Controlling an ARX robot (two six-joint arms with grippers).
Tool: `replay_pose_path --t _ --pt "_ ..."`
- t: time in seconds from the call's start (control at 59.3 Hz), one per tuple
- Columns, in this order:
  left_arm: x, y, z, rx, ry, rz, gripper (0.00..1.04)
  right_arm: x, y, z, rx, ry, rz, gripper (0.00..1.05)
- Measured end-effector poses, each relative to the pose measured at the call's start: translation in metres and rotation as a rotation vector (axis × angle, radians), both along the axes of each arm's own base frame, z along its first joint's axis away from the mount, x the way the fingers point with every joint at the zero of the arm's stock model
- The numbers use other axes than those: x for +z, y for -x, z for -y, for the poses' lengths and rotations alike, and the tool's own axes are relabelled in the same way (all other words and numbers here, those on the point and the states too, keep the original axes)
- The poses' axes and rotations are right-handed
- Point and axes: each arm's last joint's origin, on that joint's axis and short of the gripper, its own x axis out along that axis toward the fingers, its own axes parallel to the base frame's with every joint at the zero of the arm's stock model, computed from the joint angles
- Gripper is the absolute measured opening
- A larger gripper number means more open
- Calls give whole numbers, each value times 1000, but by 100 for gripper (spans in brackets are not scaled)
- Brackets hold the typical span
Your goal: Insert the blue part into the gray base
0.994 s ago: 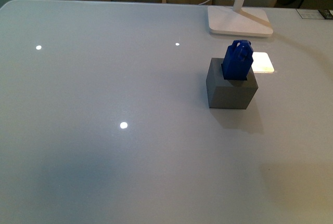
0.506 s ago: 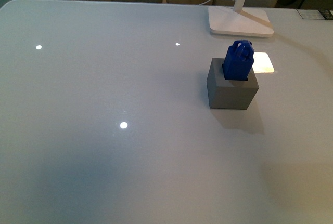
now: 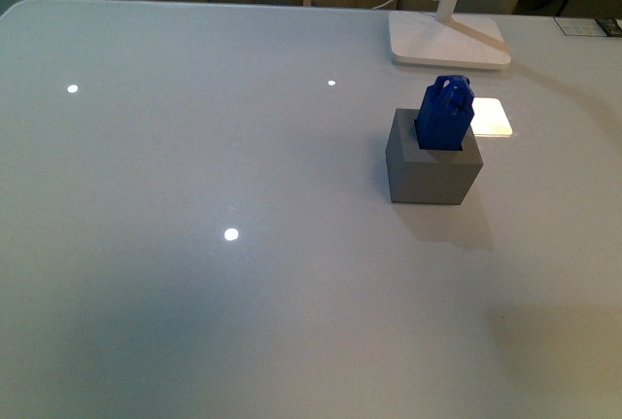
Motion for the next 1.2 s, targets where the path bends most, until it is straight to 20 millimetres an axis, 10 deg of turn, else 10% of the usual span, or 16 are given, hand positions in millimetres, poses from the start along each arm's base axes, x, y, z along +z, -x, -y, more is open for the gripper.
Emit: replay_pose_path --t 1.197 --pt "0 0 0 0 0 0 97 9 38 0 0 0 30 2"
